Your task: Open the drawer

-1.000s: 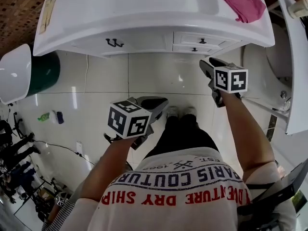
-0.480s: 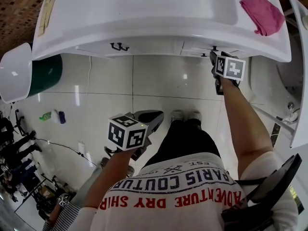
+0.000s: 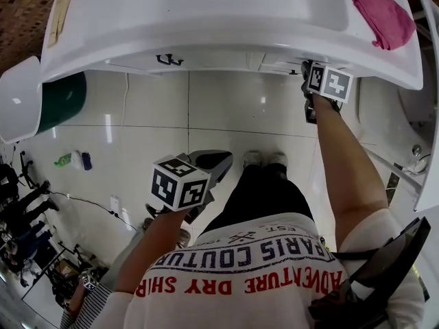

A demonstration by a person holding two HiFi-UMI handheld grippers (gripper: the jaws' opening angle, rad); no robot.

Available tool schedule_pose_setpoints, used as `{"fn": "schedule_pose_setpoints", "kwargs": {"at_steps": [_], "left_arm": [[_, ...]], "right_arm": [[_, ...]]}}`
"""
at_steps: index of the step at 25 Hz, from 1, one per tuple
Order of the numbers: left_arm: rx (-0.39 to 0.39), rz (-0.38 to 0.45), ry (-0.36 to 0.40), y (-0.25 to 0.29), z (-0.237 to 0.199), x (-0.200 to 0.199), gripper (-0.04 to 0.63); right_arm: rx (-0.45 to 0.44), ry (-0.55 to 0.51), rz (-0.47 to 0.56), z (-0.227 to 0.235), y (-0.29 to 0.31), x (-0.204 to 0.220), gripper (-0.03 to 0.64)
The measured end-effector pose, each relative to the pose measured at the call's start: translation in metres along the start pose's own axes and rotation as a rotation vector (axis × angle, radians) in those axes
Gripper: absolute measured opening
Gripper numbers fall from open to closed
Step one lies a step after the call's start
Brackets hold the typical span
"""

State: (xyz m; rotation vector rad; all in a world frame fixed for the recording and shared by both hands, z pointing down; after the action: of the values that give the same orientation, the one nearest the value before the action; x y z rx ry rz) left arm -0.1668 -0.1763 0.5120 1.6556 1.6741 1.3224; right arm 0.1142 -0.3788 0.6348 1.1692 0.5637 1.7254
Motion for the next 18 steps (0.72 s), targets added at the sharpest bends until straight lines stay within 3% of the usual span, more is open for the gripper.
{"fn": "schedule_pose_setpoints", "kwargs": {"at_steps": [11,18], "left_arm": [[-0.002,-0.04,0.011,0.007,-0.003,0.014,-0.006],[-0.011,-0.015,0.013,0.002,-0.003,0.012,-0.006]], "right_arm": [[0.045,-0.03,-0.021,-0.005,0.002,0.002,0.14],[0.044,-0.035,-0.03,-0.007,-0.003,0.003,0.137]]}}
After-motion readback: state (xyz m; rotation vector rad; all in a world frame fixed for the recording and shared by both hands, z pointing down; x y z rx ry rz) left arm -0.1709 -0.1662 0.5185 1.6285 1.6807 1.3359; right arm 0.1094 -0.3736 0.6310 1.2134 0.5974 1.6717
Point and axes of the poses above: the fingertips, and each gripper's own axes: y forward along the fingers, z to its right, x out of its underside, the point moved 7 cm from there along -y, backward along the fingers, and after that the axes turned 15 degrees about -x, right-handed, at the moved point
